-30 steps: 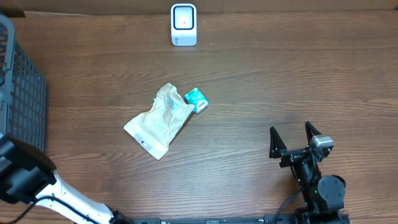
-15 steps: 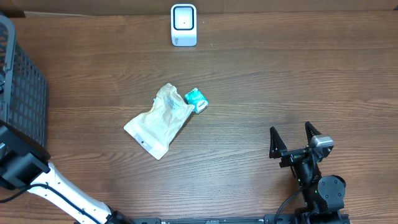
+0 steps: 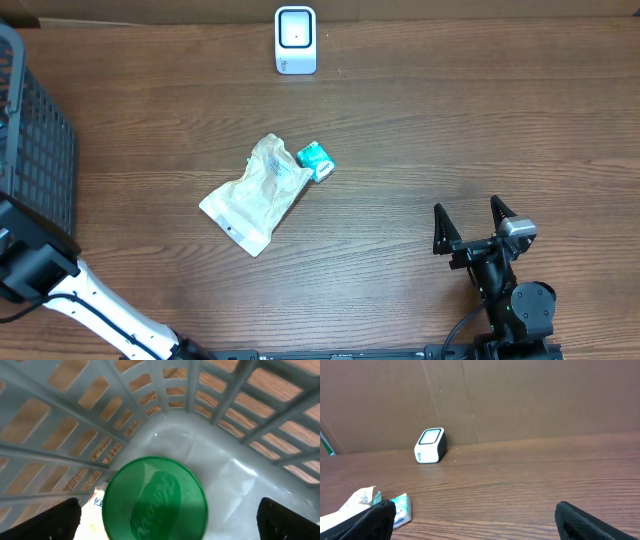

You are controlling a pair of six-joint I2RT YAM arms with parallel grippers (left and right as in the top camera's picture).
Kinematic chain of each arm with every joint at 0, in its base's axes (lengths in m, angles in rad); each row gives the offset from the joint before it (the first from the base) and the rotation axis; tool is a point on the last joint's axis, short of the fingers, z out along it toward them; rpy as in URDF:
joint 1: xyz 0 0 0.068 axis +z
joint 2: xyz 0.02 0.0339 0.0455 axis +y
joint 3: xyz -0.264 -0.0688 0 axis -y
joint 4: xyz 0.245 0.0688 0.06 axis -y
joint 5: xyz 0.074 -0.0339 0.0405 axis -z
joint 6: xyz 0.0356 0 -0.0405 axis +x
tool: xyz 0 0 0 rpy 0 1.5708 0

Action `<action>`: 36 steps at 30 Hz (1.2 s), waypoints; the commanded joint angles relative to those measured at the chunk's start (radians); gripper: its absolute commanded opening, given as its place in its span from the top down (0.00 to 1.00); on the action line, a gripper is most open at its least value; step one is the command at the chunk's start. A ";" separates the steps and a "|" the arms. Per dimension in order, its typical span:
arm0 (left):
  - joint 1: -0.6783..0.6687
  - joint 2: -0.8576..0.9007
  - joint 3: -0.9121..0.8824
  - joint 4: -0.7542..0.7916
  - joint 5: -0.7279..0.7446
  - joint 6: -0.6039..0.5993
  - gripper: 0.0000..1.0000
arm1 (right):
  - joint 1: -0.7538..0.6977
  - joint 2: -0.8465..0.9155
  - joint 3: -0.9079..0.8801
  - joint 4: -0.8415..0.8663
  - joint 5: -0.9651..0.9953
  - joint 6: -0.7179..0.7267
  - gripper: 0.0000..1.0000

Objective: Scan the item barcode
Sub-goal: 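Reach into the basket and grasp the green-lidded jar with the left gripper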

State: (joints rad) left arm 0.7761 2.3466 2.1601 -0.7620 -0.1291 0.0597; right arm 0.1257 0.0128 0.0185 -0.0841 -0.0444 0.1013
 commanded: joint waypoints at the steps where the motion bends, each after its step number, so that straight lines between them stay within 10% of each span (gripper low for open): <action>1: 0.012 0.056 0.002 0.007 -0.028 0.014 0.00 | -0.003 -0.009 -0.010 0.002 0.006 0.003 0.00; 13: 0.009 0.084 0.003 0.015 -0.023 0.003 0.21 | -0.003 -0.009 -0.010 0.002 0.006 0.003 0.00; 19: 0.008 0.071 0.003 -0.013 -0.001 -0.037 0.58 | -0.003 -0.009 -0.010 0.002 0.006 0.003 0.00; 28: 0.008 -0.072 0.003 -0.055 0.029 -0.161 0.60 | -0.003 -0.009 -0.010 0.002 0.006 0.003 0.00; 36: 0.008 -0.357 0.003 -0.103 0.354 -0.249 0.65 | -0.003 -0.009 -0.010 0.002 0.006 0.003 0.00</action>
State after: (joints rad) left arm 0.7807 2.1948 2.1464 -0.8627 0.0181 -0.1181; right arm 0.1257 0.0128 0.0185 -0.0841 -0.0444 0.1017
